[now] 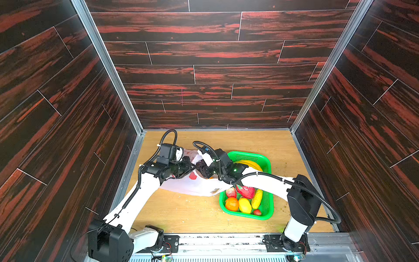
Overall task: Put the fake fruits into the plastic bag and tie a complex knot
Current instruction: 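Lower the plum into the bag and open the right gripper, then raise the right gripper out of the bag and move it over the basket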
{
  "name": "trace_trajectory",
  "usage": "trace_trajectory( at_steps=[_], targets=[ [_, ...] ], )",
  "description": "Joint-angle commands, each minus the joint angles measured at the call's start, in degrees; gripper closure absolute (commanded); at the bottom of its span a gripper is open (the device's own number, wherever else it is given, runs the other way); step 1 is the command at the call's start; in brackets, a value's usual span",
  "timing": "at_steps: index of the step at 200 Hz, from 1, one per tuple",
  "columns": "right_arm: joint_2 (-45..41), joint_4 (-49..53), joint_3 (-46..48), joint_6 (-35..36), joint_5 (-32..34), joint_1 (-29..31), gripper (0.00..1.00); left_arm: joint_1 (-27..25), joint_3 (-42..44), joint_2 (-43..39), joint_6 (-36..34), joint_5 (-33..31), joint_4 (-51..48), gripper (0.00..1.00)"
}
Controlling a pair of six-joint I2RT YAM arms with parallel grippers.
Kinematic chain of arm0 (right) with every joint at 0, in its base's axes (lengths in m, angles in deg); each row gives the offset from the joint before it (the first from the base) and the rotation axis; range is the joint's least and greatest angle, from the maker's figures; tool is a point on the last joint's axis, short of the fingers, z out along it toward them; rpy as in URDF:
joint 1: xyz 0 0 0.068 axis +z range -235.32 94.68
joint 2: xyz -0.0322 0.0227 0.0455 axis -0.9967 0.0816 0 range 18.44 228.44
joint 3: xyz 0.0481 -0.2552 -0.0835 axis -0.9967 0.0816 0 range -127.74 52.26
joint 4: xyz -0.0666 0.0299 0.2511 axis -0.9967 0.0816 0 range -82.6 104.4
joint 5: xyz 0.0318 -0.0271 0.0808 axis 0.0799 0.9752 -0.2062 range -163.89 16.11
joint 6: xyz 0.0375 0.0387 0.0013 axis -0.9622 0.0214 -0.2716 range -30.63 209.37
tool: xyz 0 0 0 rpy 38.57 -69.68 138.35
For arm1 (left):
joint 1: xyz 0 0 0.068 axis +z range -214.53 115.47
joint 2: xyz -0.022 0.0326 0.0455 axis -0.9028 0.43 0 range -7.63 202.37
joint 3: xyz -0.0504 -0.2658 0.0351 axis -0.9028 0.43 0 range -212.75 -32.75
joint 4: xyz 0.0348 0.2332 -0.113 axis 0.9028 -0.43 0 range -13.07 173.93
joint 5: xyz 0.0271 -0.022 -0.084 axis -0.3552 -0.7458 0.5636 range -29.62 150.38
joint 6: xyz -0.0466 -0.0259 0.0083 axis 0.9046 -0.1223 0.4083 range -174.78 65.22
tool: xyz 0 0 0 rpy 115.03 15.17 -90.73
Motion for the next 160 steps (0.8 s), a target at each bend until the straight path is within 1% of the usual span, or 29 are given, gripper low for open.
trace_trajectory(
  at_steps=[1, 64, 97, 160],
  targets=[
    [2.4, -3.96, 0.88, -1.58, -0.11, -0.4, 0.59, 0.37, 0.45, -0.7, -0.1, 0.09, 0.35, 1.0],
    [5.1, -6.51, 0.27, -2.95, -1.04, -0.66, 0.58, 0.37, 0.46, -0.18, -0.1, 0.19, 0.49, 1.0],
    [5.68, -6.44, -0.17, -3.41, -1.68, -0.71, 0.53, 0.37, 0.32, -0.08, -0.16, 0.27, 0.52, 1.0],
    [5.16, -6.88, 0.08, -3.59, -2.22, -0.85, 0.4, 0.45, 0.3, -0.17, -0.36, 0.23, 0.18, 1.0]
  ],
)
